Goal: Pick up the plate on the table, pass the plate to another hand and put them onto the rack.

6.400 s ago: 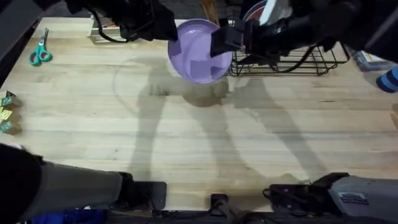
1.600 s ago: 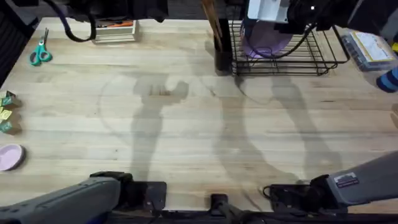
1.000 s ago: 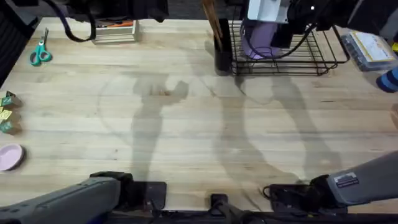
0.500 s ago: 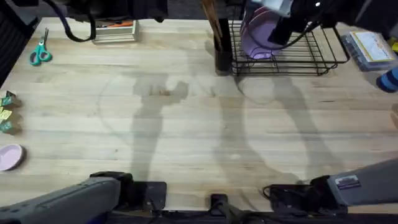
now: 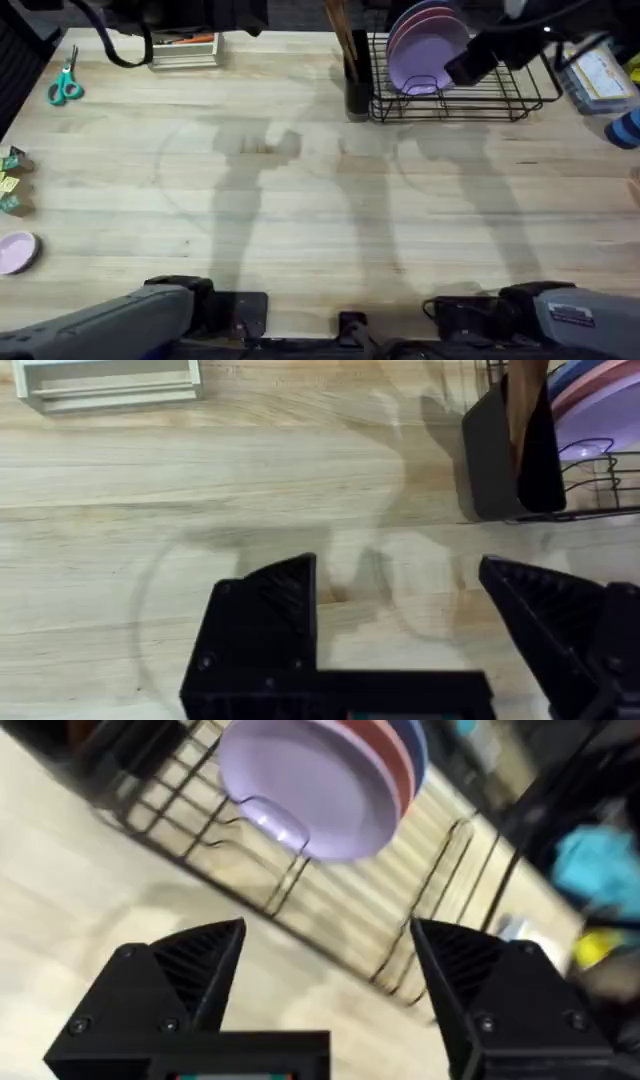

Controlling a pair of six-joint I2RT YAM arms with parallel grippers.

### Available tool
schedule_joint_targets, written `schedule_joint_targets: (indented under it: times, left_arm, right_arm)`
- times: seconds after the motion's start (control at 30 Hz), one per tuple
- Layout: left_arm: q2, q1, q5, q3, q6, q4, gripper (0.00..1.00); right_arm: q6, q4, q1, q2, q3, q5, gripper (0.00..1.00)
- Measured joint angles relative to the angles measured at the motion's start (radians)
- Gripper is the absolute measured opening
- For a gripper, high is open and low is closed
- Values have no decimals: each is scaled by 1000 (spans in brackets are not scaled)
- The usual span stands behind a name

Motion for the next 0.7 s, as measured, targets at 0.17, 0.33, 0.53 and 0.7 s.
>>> schedule_joint_targets:
  times: [0.17,0.33,0.53,0.7]
  left_arm:
    - [0,0,0,0,0,1,993]
    - [0,0,0,0,0,0,993]
    - [0,0,0,0,0,-11,993]
    - [0,0,0,0,0,-23,993]
  right_arm:
    - [225,-123,0,-88,0,0,992]
    - [417,-227,0,-178,0,0,992]
    - [578,-282,0,-256,0,-1,992]
    - [632,-285,0,-302,0,-1,992]
